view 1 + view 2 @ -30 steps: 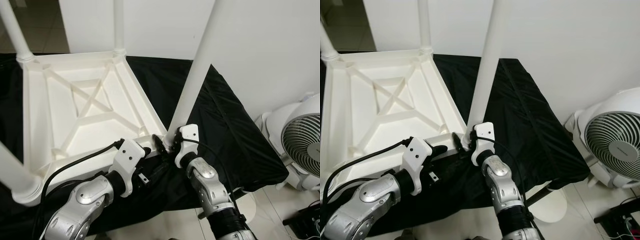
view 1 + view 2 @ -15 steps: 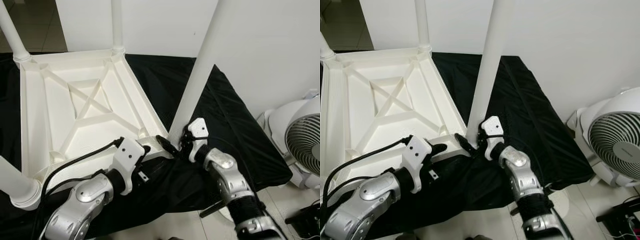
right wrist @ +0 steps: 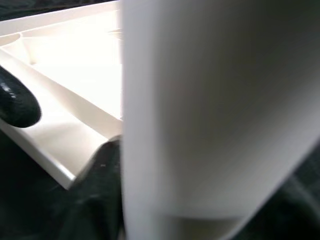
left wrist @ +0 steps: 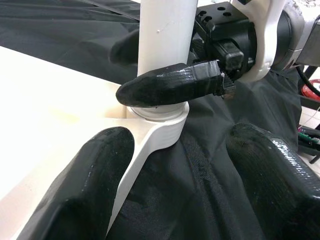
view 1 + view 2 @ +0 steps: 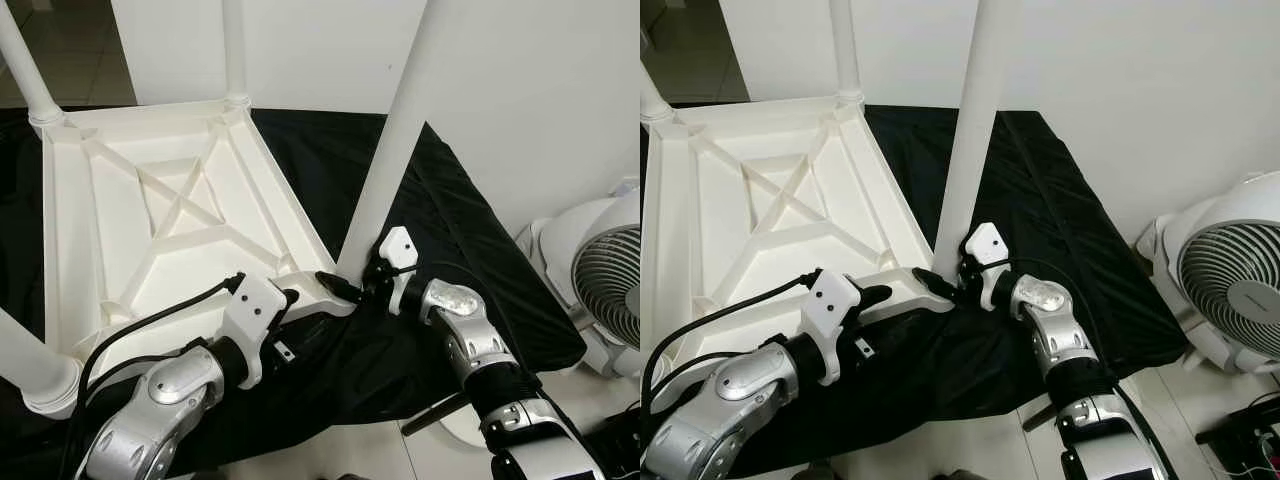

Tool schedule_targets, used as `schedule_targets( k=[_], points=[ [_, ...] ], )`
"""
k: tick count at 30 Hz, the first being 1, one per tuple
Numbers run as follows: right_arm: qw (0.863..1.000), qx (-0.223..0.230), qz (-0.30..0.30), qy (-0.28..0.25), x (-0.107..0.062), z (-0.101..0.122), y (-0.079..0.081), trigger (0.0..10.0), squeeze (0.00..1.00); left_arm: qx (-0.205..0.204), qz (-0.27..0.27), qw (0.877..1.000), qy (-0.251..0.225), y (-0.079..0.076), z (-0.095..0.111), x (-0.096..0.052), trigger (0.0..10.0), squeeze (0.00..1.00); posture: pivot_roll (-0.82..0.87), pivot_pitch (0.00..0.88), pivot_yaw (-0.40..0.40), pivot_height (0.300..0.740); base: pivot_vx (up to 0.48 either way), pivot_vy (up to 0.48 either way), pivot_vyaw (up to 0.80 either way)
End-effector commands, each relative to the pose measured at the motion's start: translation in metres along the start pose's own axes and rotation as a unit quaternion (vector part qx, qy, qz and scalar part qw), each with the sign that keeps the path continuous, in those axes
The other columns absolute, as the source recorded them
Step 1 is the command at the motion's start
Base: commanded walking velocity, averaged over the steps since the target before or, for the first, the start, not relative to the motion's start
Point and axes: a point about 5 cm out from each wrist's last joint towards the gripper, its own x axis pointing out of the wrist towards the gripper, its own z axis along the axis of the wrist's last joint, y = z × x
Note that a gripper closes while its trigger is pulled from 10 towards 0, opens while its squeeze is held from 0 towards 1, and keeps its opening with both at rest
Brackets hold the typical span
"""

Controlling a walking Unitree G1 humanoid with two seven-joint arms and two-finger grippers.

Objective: Building children table

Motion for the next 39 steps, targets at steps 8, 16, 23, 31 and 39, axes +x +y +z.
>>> schedule_targets(
  k=[8, 16, 23, 31, 39],
  points=[
    [1.0, 0.011, -0.02, 0.003, -0.004, -0.006, 0.004, 0.0, 0.0, -0.004, -0.005, 1.0, 0.001, -0.002, 0.0, 0.001, 10.0, 0.0, 0.2, 0.06, -0.098, 0.74, 0.0, 0.0, 0.0],
    [0.99, 0.052, -0.129, -0.007, 0.0, -0.009, 0.016, 0.0, 0.0, -0.007, -0.003, 1.0, -0.001, -0.003, 0.001, 0.003, 10.0, 0.0, 0.19, 0.062, -0.106, 0.74, 0.0, 0.0, 0.0],
    [0.977, 0.079, -0.199, -0.005, 0.005, -0.011, 0.025, 0.0, 0.0, -0.008, -0.003, 1.0, -0.003, -0.003, 0.0, 0.005, 10.0, 0.0, 0.18, 0.064, -0.107, 0.74, 0.0, 0.0, 0.0],
    [0.945, 0.111, -0.307, -0.012, 0.024, -0.003, 0.034, 0.0, 0.0, -0.011, -0.003, 1.0, -0.007, -0.004, 0.001, 0.007, 10.0, 0.0, 0.18, 0.065, -0.109, 0.74, 0.0, 0.0, 0.0],
    [0.94, 0.116, -0.322, -0.005, 0.036, 0.004, 0.041, 0.0, 0.0, -0.014, -0.003, 1.0, -0.011, -0.005, 0.001, 0.009, 10.0, 0.0, 0.18, 0.064, -0.113, 0.74, 0.0, 0.0, 0.0]
  ],
)
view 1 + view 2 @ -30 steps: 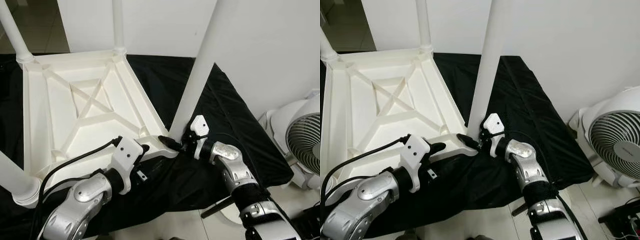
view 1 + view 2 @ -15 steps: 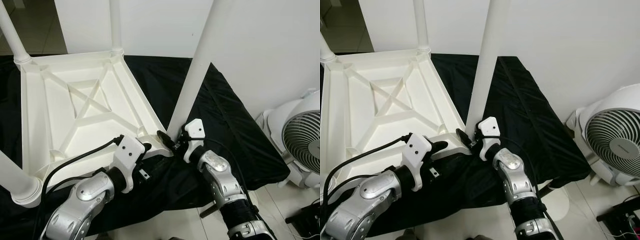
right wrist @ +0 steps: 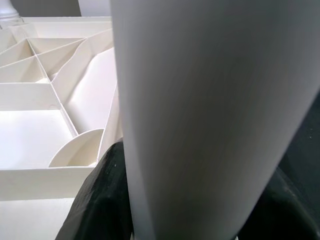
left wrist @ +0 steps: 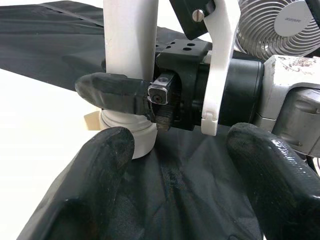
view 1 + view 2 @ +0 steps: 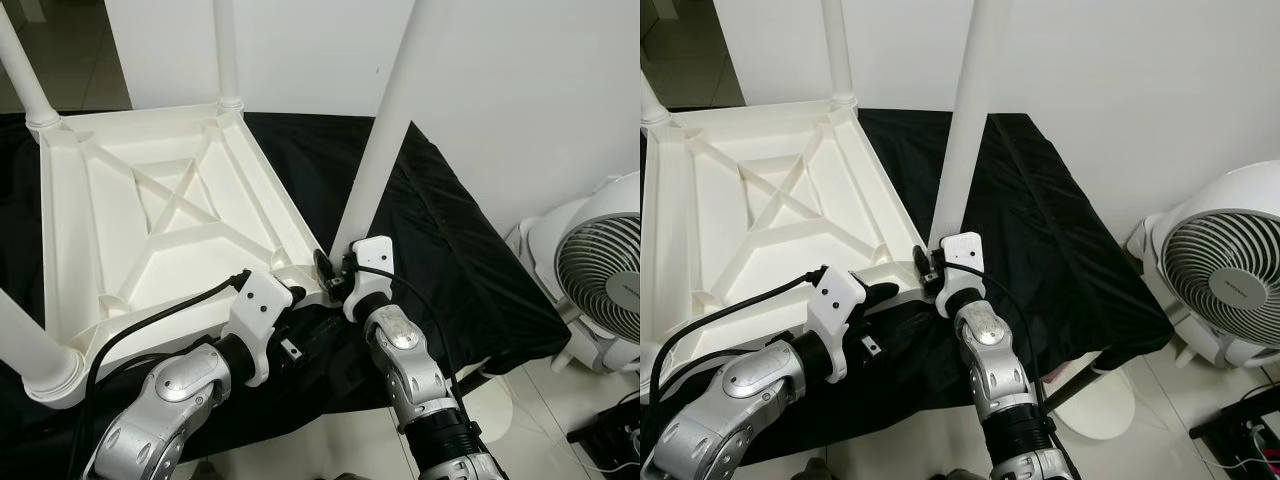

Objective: Building children table

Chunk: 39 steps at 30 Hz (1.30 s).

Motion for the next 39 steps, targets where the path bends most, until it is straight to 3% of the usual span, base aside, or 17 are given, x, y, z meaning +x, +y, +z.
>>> schedule_targets(
  k=[1, 2, 6, 7, 9, 13, 17, 20, 27, 28, 29, 30, 37, 38, 39],
  points=[
    [1.0, 0.002, 0.0, 0.006, 0.002, 0.001, 0.003, 0.0, 0.0, -0.004, 0.003, 1.0, 0.005, -0.001, -0.003, 0.003, 10.0, 0.0, 0.18, 0.064, -0.113, 0.74, 0.0, 0.0, 0.0],
    [1.0, 0.006, 0.021, -0.002, 0.001, 0.006, 0.005, 10.0, 0.0, -0.004, 0.004, 1.0, 0.004, -0.001, -0.002, 0.003, 10.0, 0.0, 0.18, 0.063, -0.113, 0.74, 0.0, 0.0, 0.0],
    [0.999, 0.009, 0.047, -0.012, -0.001, 0.011, 0.006, 10.0, 0.0, -0.005, 0.004, 1.0, 0.004, -0.001, -0.003, 0.003, 10.0, 0.0, 0.18, 0.063, -0.113, 0.74, 0.0, 0.0, 0.0],
    [0.998, 0.012, 0.059, -0.018, -0.002, 0.013, 0.004, 10.0, 1.0, -0.005, 0.004, 1.0, 0.004, -0.001, -0.003, 0.003, 10.0, 0.0, 0.17, 0.061, -0.113, 0.74, 0.0, 0.0, 0.0],
    [0.998, 0.012, 0.059, -0.018, -0.002, 0.013, 0.004, 10.0, 1.0, -0.005, 0.004, 1.0, 0.004, -0.001, -0.003, 0.003, 10.0, 0.0, 0.17, 0.061, -0.113, 0.74, 0.0, 0.0, 0.0],
    [0.993, -0.004, 0.114, -0.031, -0.009, 0.018, -0.008, 10.0, 1.0, -0.004, 0.003, 1.0, 0.004, -0.001, -0.003, 0.004, 10.0, 0.0, 0.17, 0.059, -0.111, 0.74, 0.0, 0.0, 0.0],
    [0.982, -0.039, 0.185, -0.01, -0.014, 0.015, -0.025, 10.0, 1.0, -0.002, 0.003, 1.0, 0.006, 0.001, -0.003, 0.003, 10.0, 0.0, 0.17, 0.056, -0.107, 0.74, 0.0, 0.0, 0.0],
    [0.965, -0.064, 0.253, 0.008, -0.015, 0.015, -0.035, 10.0, 1.0, 0.0, 0.003, 1.0, 0.007, 0.003, -0.003, 0.003, 10.0, 0.0, 0.18, 0.057, -0.103, 0.74, 0.0, 0.0, 0.0],
    [0.949, -0.084, 0.304, 0.012, -0.014, 0.018, -0.042, 10.0, 1.0, 0.001, 0.005, 1.0, 0.008, 0.004, -0.003, 0.001, 10.0, 0.0, 0.19, 0.057, -0.096, 0.74, 0.0, 0.0, 0.0],
    [0.937, -0.109, 0.331, 0.02, -0.009, 0.02, -0.047, 10.0, 0.5, 0.002, 0.005, 1.0, 0.009, 0.003, -0.003, -0.001, 10.0, 0.0, 0.19, 0.056, -0.094, 0.74, 0.0, 0.0, 0.0],
    [0.937, -0.109, 0.331, 0.02, -0.009, 0.02, -0.047, 10.0, 0.5, 0.002, 0.005, 1.0, 0.009, 0.003, -0.003, -0.001, 10.0, 0.0, 0.19, 0.056, -0.094, 0.74, 0.0, 0.0, 0.0],
    [0.933, -0.121, 0.337, 0.024, -0.006, 0.02, -0.049, 10.0, 0.0, 0.002, 0.005, 1.0, 0.01, 0.003, -0.003, -0.001, 10.0, 0.0, 0.19, 0.056, -0.093, 0.74, 0.0, 0.0, 0.0],
    [0.928, -0.146, 0.341, 0.035, 0.001, 0.017, -0.055, 10.0, 0.0, 0.003, 0.006, 1.0, 0.01, 0.003, -0.003, -0.002, 10.0, 0.0, 0.2, 0.055, -0.095, 0.74, 0.0, 0.0, 0.0],
    [0.926, -0.149, 0.344, 0.039, 0.001, 0.015, -0.056, 0.3, 0.0, 0.003, 0.006, 1.0, 0.01, 0.002, -0.003, -0.002, 10.0, 0.0, 0.2, 0.056, -0.097, 0.74, 0.0, 0.0, 0.0],
    [0.924, -0.147, 0.349, 0.044, 0.0, 0.012, -0.057, 0.0, 0.0, 0.003, 0.007, 1.0, 0.01, 0.002, -0.003, -0.002, 10.0, 0.0, 0.2, 0.057, -0.098, 0.74, 0.0, 0.0, 0.0]
  ],
)
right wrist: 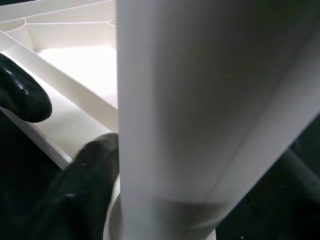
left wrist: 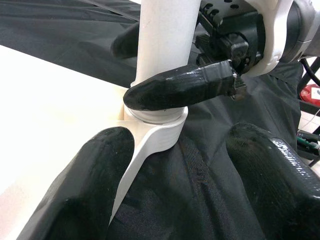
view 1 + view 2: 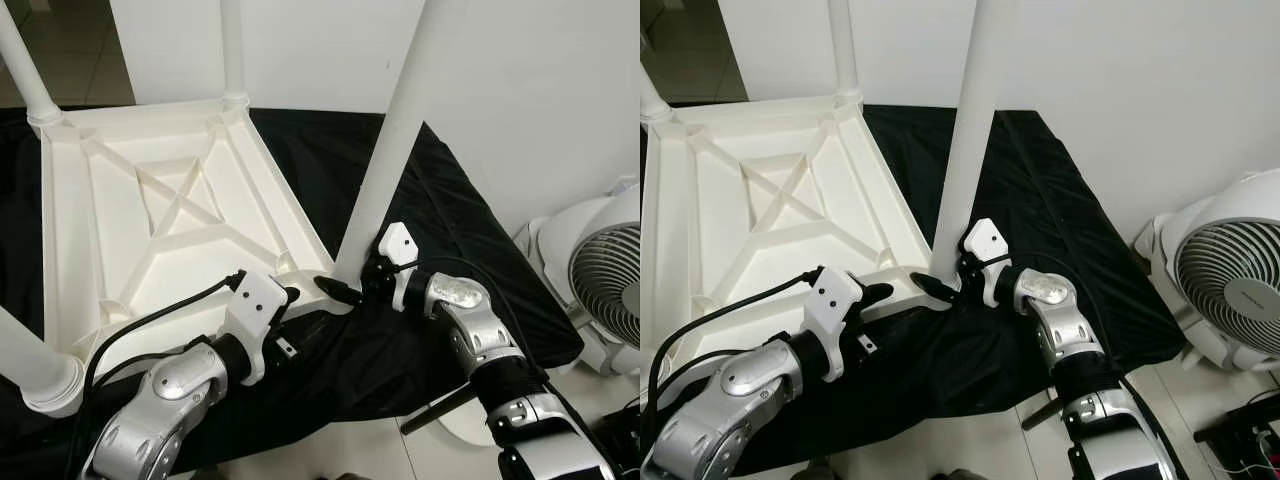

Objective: Building children table

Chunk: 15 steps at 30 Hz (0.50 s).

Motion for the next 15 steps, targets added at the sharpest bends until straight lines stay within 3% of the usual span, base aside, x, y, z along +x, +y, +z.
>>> schedule_targets(
  k=[1, 9, 15],
  points=[
    [1.0, -0.004, 0.012, 0.015, -0.001, -0.005, 0.0, 0.0, 0.0, 0.004, -0.003, 1.0, -0.002, -0.004, 0.001, -0.001, 10.0, 0.0, 0.2, 0.057, -0.098, 0.74, 0.0, 0.0, 0.0],
    [1.0, 0.016, 0.018, 0.011, -0.007, -0.013, 0.004, 0.0, 0.0, 0.003, -0.002, 1.0, -0.001, -0.004, 0.002, -0.001, 10.0, 0.0, 0.19, 0.059, -0.095, 0.74, 0.0, 0.0, 0.0],
    [0.998, 0.043, -0.05, -0.025, -0.007, -0.01, 0.011, 0.0, 0.0, 0.003, -0.002, 1.0, -0.002, -0.002, 0.003, 0.001, 10.0, 0.0, 0.19, 0.062, -0.096, 0.74, 0.0, 0.0, 0.0]
  ],
)
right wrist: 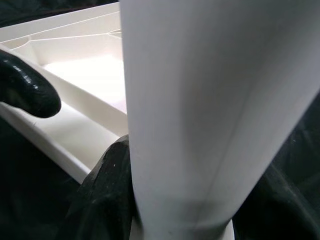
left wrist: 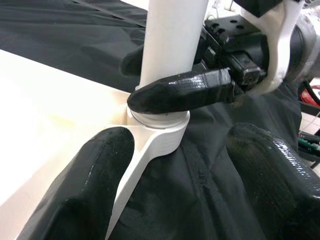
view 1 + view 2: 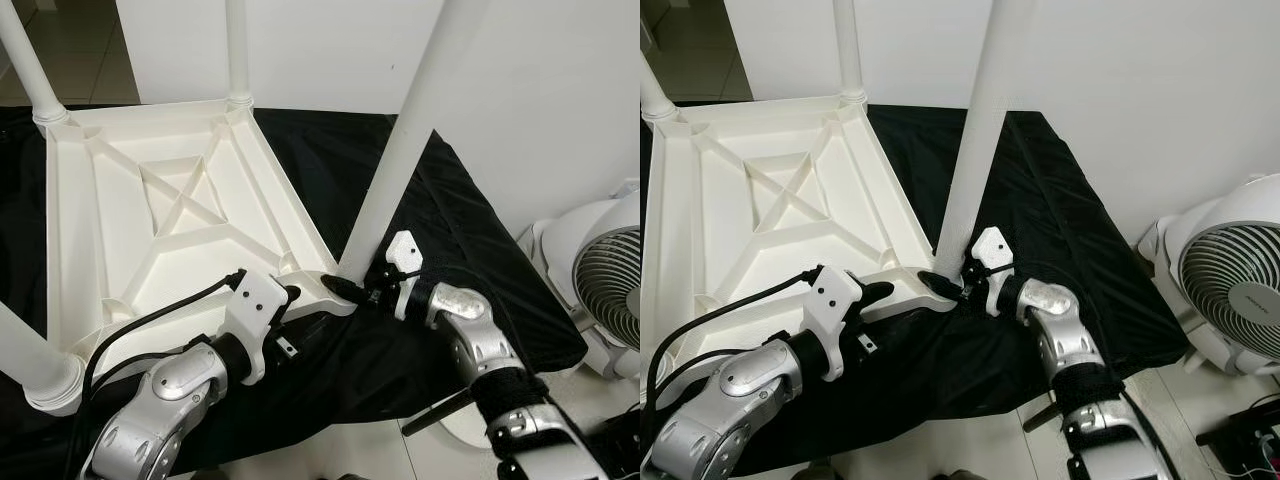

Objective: Building children table

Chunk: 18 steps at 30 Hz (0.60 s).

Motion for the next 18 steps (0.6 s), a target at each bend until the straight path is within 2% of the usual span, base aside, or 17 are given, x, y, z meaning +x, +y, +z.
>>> schedule_targets(
  k=[1, 8, 10, 13, 18],
  points=[
    [1.0, 0.004, -0.031, 0.004, -0.001, -0.002, 0.002, 0.0, 0.0, -0.001, 0.0, 1.0, 0.004, -0.002, -0.001, 0.002, 10.0, 0.0, 0.18, 0.062, -0.096, 0.74, 0.0, 0.0, 0.0],
    [0.994, 0.005, -0.11, -0.012, 0.004, -0.001, 0.011, 0.0, 0.0, -0.008, 0.009, 1.0, 0.0, -0.002, -0.002, 0.005, 10.0, 0.0, 0.17, 0.062, -0.096, 0.74, 0.0, 0.0, 0.0],
    [0.988, 0.021, -0.155, -0.021, 0.008, 0.001, 0.014, 0.0, 0.0, -0.008, 0.017, 1.0, -0.001, -0.001, -0.002, 0.006, 10.0, 0.0, 0.17, 0.062, -0.096, 0.74, 0.0, 0.0, 0.0],
    [0.984, 0.026, -0.174, -0.023, 0.01, 0.001, 0.016, 0.0, 0.0, -0.009, 0.023, 1.0, -0.002, 0.0, -0.002, 0.007, 10.0, 0.0, 0.17, 0.062, -0.096, 0.74, 0.0, 0.0, 0.0],
    [0.968, 0.052, -0.243, -0.044, 0.016, 0.01, 0.025, 0.0, 0.0, -0.005, 0.06, 0.998, -0.009, 0.008, -0.001, 0.008, 10.0, 0.0, 0.17, 0.064, -0.094, 0.74, 0.0, 0.0, 0.0]
  ],
)
